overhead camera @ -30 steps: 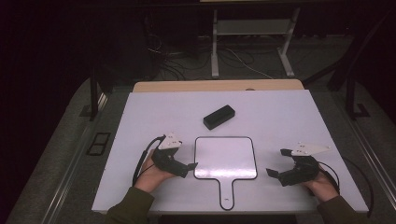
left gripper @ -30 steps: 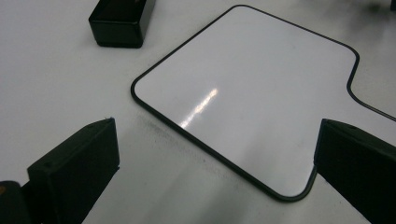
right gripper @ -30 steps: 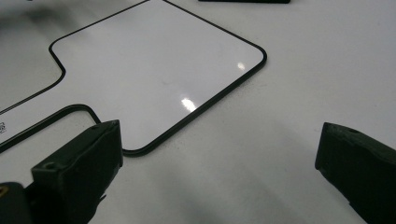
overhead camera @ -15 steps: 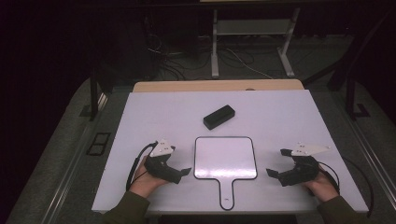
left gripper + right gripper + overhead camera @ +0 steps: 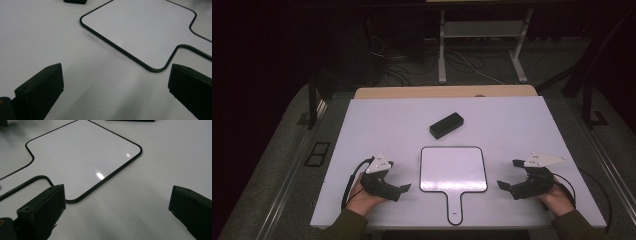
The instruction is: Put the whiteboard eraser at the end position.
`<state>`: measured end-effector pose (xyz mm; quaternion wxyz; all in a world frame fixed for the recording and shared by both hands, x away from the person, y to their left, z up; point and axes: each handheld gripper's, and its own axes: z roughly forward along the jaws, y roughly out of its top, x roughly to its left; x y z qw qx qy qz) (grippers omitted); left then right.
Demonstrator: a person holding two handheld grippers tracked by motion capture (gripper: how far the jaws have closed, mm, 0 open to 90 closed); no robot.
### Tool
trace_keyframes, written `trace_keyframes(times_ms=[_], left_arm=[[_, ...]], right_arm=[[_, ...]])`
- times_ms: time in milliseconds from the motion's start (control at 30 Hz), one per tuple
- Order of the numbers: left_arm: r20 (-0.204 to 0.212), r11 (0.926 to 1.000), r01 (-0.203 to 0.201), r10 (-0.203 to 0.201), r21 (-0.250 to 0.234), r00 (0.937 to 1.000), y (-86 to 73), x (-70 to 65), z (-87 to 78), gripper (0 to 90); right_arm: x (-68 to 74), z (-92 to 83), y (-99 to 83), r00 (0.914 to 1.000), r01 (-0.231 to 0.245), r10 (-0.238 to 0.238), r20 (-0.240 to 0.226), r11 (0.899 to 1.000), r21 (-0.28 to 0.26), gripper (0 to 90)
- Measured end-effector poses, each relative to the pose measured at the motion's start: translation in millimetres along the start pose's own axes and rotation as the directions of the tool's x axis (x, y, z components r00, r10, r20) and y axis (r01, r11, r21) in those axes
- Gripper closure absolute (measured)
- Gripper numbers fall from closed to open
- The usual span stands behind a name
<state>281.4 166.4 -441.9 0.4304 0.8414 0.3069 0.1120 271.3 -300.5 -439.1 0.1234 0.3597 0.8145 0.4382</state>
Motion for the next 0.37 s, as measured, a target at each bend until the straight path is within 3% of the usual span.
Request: trace_keyframes(times_ms=[367], left_arm=[[0.006, 1.0000, 0.003, -0.003, -0.009, 1.0000, 0.6, -0.6, 0.7, 0.0]], right_arm=[[0.2, 0.3, -0.1, 1.0000, 0.002, -0.002, 0.003, 1.000, 0.003, 0.0]])
